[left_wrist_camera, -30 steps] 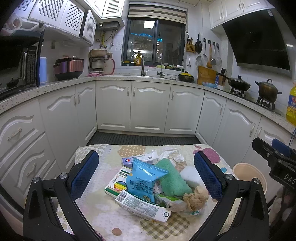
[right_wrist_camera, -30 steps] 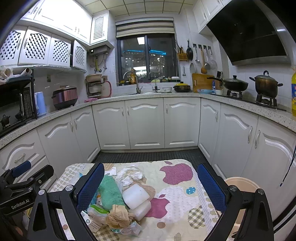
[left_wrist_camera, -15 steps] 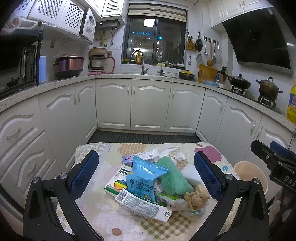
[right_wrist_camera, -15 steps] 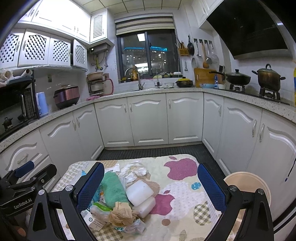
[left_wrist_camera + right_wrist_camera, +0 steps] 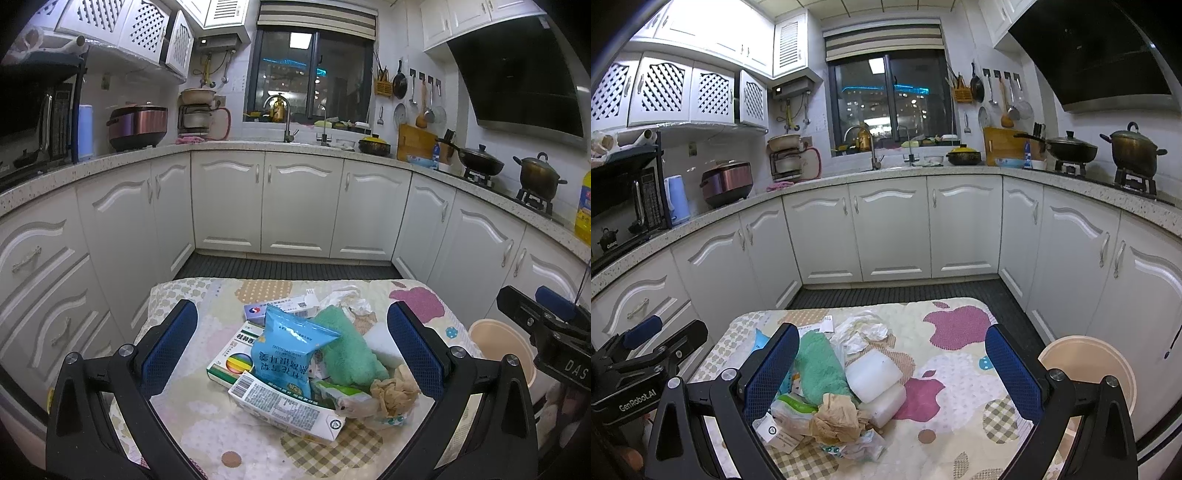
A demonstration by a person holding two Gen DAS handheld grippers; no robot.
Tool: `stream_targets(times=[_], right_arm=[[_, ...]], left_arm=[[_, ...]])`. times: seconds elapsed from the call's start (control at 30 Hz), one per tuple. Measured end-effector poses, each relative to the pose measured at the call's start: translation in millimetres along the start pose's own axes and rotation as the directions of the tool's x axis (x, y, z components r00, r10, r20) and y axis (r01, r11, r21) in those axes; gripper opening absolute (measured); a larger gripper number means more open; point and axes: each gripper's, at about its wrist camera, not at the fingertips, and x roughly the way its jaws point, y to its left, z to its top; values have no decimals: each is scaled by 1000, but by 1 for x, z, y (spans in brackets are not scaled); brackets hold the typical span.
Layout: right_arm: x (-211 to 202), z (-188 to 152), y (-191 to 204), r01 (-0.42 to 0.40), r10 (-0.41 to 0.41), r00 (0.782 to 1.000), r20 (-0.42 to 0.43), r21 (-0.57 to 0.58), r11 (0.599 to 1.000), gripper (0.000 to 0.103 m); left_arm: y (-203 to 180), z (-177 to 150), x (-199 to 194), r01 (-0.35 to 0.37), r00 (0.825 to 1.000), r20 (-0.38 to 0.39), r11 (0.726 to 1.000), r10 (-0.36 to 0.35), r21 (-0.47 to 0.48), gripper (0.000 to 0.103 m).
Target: Collect trash
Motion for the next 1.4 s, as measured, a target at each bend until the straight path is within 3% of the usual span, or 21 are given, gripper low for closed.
stream_targets(times=[1.1,1.3,1.4], right_arm=[[14,-7,9,-15,13,998,-56,-45,999,100],[19,-10,9,-36,31,996,-81,-58,998,100],[25,-14,6,-58,51,992,-112,-54,997,100]], left_arm=[[3,-4,10,-6,999,-40,1000,6,-12,102],[17,-11,15,-10,997,-78,1000,11,7,102],[33,-16,17,4,991,-134,1000,-6,-9,102]])
